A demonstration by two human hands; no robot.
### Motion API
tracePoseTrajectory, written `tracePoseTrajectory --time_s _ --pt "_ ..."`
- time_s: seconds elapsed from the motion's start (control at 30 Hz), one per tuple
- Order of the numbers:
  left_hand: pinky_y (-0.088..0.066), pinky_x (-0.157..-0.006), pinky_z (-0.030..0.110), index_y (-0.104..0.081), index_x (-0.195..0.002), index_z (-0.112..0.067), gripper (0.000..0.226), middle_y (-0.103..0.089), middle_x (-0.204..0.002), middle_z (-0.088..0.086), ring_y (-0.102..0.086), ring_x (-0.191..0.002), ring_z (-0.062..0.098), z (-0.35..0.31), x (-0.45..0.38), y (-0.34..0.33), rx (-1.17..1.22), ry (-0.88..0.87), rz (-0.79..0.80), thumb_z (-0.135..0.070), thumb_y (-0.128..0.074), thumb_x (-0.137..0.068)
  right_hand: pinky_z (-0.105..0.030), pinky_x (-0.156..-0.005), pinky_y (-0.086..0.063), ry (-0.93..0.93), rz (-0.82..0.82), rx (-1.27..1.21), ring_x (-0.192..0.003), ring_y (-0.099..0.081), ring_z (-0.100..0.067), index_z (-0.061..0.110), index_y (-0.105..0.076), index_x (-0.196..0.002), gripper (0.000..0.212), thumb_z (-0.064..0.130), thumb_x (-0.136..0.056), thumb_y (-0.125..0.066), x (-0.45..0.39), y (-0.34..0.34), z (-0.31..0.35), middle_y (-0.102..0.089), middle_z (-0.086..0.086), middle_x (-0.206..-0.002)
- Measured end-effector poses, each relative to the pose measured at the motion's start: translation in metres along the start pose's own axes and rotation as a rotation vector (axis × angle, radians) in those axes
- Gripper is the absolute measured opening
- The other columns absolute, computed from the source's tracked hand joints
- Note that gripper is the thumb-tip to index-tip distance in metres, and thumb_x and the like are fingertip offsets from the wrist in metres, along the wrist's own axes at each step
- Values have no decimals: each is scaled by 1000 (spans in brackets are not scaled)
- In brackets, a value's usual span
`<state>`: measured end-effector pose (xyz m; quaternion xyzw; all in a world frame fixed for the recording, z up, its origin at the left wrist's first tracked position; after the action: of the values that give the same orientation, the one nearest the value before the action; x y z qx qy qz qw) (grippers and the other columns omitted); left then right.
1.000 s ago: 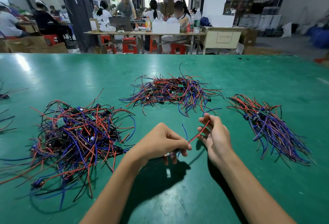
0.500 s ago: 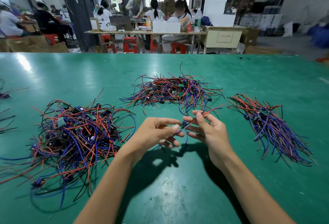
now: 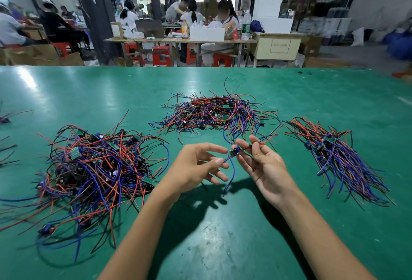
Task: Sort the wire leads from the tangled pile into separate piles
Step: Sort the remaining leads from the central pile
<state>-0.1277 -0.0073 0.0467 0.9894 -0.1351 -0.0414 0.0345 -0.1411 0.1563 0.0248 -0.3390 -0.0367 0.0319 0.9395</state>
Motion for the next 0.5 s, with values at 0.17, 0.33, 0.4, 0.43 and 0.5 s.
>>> tracePoseTrajectory --time_s 0.17,0.33,0.4,0.43,0.5 --pt "-50 -51 21 -68 -110 0 16 -71 -82 11 -65 -55 18 0 1 -1 -101 -6 9 -3 -56 -100 -22 -70 -59 38 -14 128 -83 -75 -14 15 -60 -113 17 23 -99 -55 0 0 3 -77 -6 -107" --pt "-33 -46 17 -72 -99 -12 23 -65 -64 -9 -37 -45 8 -1 -3 -1 -178 -26 -29 -14 -50 -105 -21 -66 -49 151 -151 333 -67 -68 -4 25 -67 -95 26 46 -79 -71 4 5 16 -79 4 -95" --pt "-30 -48 21 -72 -96 -18 27 -61 -59 -13 -33 -47 8 -1 -4 -2 -278 -45 -38 -18 -47 -106 -23 -66 -45 164 -176 348 -62 -65 -2 25 -67 -92 26 47 -78 -72 5 7 18 -79 5 -92" --pt "-29 -48 22 -73 -95 -20 29 -60 -58 -14 -33 -47 7 -1 -4 -3 -331 -57 -34 -19 -46 -107 -22 -64 -46 165 -176 345 -61 -65 -2 25 -67 -92 27 47 -77 -73 5 7 18 -79 4 -92" --pt "-29 -47 18 -73 -93 -23 32 -58 -58 -15 -32 -45 4 0 -4 -5 -378 -68 -25 -20 -44 -107 -19 -61 -46 159 -180 335 -60 -65 -2 25 -68 -92 29 47 -76 -74 6 7 19 -79 3 -92"
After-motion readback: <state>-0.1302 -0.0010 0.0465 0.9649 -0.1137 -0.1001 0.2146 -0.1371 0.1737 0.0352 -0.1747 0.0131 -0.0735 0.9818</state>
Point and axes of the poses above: each hand's wrist, its own x-axis away from the middle knuckle, its own y-axis out of the back of the hand, z = x × y, the point moved 7 cm from there along -x, towards the middle knuckle
